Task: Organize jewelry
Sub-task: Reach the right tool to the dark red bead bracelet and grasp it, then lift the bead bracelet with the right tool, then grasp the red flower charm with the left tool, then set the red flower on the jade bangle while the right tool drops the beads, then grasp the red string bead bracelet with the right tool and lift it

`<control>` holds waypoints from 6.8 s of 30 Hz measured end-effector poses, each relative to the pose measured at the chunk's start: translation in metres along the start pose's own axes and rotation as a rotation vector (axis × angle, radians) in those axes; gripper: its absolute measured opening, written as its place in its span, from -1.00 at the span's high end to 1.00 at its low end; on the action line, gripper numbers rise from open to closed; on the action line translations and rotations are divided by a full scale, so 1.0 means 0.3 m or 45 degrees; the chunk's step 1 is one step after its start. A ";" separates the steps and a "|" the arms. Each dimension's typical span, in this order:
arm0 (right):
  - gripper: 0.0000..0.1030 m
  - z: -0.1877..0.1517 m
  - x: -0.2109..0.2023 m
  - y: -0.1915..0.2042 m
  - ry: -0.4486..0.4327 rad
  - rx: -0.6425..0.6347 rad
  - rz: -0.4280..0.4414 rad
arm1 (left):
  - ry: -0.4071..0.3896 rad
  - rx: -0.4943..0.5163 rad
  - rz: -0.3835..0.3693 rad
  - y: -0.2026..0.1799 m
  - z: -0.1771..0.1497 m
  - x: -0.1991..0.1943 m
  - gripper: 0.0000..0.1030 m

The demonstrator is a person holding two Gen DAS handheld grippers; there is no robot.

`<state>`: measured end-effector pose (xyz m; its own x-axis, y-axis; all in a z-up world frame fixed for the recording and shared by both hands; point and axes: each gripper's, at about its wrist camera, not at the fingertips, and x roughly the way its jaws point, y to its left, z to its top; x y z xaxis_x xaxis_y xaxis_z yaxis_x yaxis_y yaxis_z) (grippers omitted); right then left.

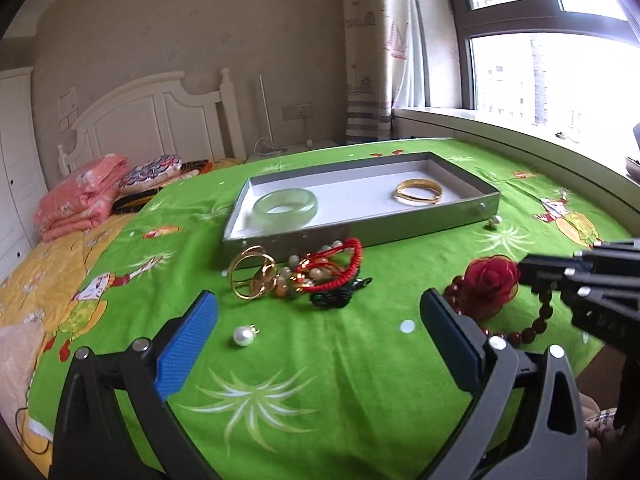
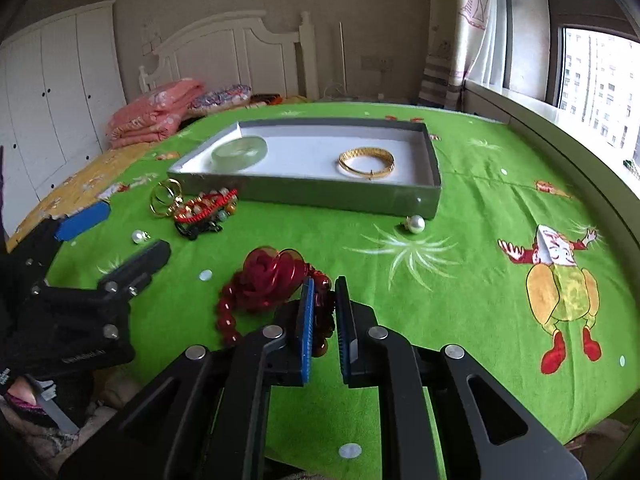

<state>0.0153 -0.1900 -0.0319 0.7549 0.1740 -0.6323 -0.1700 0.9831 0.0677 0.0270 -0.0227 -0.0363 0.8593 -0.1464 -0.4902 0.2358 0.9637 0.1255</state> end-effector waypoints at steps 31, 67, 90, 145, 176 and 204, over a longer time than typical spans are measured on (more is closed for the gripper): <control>0.76 0.213 -0.262 -0.072 -0.358 0.141 0.091 | 0.033 0.109 -0.106 -0.116 0.018 -0.002 -0.90; 0.76 0.058 -0.227 -0.039 -0.234 0.165 0.115 | -0.106 -0.085 0.121 -0.075 0.139 -0.088 0.18; 0.76 0.096 -0.205 0.175 -0.216 -0.047 -0.111 | -0.154 -0.208 0.147 0.092 0.074 -0.242 0.17; -0.27 0.526 0.400 -0.055 -0.037 0.003 -0.224 | 0.197 -0.199 0.200 0.153 0.425 0.561 -0.54; 0.02 0.172 0.212 0.287 0.103 0.060 -0.025 | 0.107 -0.170 0.310 0.333 -0.030 0.024 -0.83; 0.87 0.212 0.140 0.308 -0.069 0.042 0.057 | 0.108 -0.146 0.275 0.303 -0.025 0.047 -0.83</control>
<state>0.0718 -0.0883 -0.0031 0.7806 0.2195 -0.5852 -0.1837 0.9755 0.1208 0.0572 0.0645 -0.0383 0.8417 0.0800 -0.5340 -0.0061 0.9903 0.1389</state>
